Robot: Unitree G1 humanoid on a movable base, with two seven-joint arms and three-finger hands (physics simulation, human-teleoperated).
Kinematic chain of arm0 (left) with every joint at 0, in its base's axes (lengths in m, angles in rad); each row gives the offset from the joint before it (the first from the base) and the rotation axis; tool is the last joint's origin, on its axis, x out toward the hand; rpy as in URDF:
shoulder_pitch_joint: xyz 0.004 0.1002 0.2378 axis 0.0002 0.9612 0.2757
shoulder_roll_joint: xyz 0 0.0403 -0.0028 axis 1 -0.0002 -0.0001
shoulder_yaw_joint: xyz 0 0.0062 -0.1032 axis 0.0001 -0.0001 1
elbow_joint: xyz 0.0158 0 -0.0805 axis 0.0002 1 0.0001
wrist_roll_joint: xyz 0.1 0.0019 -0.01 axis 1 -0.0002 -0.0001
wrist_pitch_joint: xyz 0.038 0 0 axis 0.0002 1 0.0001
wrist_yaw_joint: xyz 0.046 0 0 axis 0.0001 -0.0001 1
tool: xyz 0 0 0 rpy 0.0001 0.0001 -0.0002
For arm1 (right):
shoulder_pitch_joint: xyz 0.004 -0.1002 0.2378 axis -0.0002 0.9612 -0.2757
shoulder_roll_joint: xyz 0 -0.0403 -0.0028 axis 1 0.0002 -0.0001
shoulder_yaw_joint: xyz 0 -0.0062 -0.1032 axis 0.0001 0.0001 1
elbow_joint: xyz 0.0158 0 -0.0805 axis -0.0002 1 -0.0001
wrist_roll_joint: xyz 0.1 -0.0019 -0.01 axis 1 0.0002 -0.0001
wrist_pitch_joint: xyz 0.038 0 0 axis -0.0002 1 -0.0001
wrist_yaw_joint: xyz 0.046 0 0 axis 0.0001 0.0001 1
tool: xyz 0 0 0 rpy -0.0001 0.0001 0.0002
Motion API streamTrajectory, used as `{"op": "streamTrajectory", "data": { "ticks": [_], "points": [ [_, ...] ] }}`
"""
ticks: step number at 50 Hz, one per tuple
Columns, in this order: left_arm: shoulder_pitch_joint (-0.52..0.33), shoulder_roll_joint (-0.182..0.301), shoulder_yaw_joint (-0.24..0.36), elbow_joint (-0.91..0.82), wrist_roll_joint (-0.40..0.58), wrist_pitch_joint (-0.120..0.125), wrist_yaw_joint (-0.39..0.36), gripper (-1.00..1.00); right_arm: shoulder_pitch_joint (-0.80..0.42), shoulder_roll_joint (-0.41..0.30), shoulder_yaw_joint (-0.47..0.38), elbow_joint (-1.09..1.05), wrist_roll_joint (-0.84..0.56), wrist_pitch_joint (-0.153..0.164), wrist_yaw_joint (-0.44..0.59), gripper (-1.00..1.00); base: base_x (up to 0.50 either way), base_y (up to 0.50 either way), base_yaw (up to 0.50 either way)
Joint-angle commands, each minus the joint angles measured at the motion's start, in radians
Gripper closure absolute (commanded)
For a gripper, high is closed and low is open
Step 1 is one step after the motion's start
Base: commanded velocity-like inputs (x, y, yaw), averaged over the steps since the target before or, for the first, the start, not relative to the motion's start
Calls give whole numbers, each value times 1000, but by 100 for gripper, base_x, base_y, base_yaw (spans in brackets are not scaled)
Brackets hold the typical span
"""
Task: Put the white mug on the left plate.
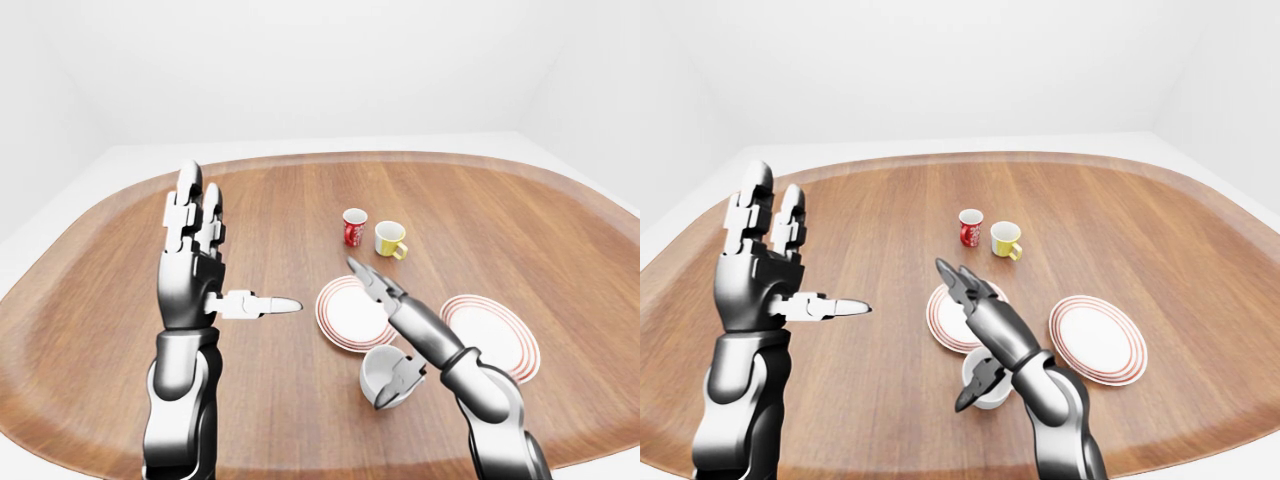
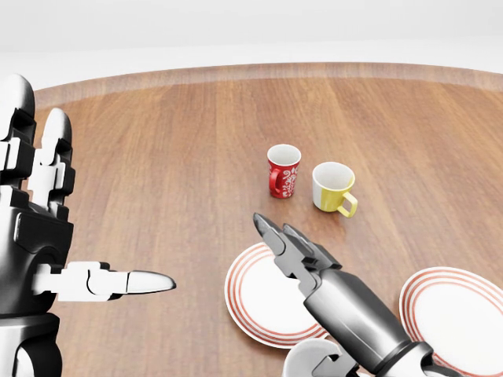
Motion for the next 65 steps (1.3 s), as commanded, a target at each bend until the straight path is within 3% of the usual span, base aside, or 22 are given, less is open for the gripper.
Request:
{"op": "streamTrajectory", "data": {
  "ticks": [1, 26, 39, 48, 65],
  "points": [
    [1, 0, -1, 2, 1, 0, 0, -100, 63, 12, 25, -14, -89, 0, -41, -100, 0, 0, 0],
    [1, 0, 1, 3, -2, 0, -2, -100, 186, -10, 119, -66, -212, 0, -103, -100, 0, 0, 0],
    [-2, 1, 2, -5, -4, 0, -1, -100, 152, -4, 69, 19, -285, 0, -136, -100, 0, 0, 0],
    [-2, 1, 2, -2, -3, 0, 0, -100, 118, 10, 54, 49, -381, 0, -103, -100, 0, 0, 0],
    [-2, 1, 4, -2, -6, 0, 0, -100, 115, 28, 71, 98, -407, 0, -121, -100, 0, 0, 0]
  ]
}}
